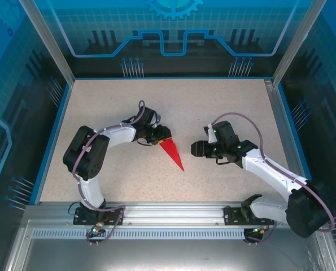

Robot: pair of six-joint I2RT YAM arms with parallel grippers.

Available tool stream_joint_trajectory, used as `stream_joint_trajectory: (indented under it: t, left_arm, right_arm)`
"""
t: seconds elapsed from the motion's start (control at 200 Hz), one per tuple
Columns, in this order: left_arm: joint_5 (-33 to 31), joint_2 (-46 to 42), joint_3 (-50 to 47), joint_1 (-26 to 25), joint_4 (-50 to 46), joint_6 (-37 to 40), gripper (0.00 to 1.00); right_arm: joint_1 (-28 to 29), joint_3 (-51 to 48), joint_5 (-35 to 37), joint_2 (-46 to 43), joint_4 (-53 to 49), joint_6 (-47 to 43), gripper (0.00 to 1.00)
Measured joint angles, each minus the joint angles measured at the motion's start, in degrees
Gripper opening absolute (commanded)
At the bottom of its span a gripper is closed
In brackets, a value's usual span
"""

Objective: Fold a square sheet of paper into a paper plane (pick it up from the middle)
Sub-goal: Fold the wing for the fifth time at the center of the table, then turn over a paper plane at the center of the table.

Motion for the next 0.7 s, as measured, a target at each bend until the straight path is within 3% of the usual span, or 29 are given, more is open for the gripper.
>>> stream_joint_trajectory:
  t: [0.02,0.16,0.485,0.635,0.7]
  left_arm:
    - [-0.42,-0.57,0.55,-0.09,-0.66,0.17,0.46]
    - [-3.74,-4.04,3.21,-0.76,-4.61,0.15,0.5]
    - [-14.08,-8.17,5.64,-4.81,-16.57,-5.79,0.61]
    - [-17.88,-8.15,7.65,-7.69,-21.05,-9.01,0.67]
    - [-18.6,-7.78,8.09,-8.81,-22.47,-10.23,0.69]
  right_arm:
    - [-0.13,0.59,1.07,0.13,-0.48,-0.28,0.82]
    - [-1.9,4.2,4.74,3.3,-2.64,-2.03,0.91]
    - [-6.86,7.82,0.28,10.78,-0.13,-3.41,0.9]
    - [-8.2,7.65,-6.45,14.8,3.54,-3.04,0.71]
    - [-9.27,7.65,-10.14,18.45,5.79,-2.38,0.69]
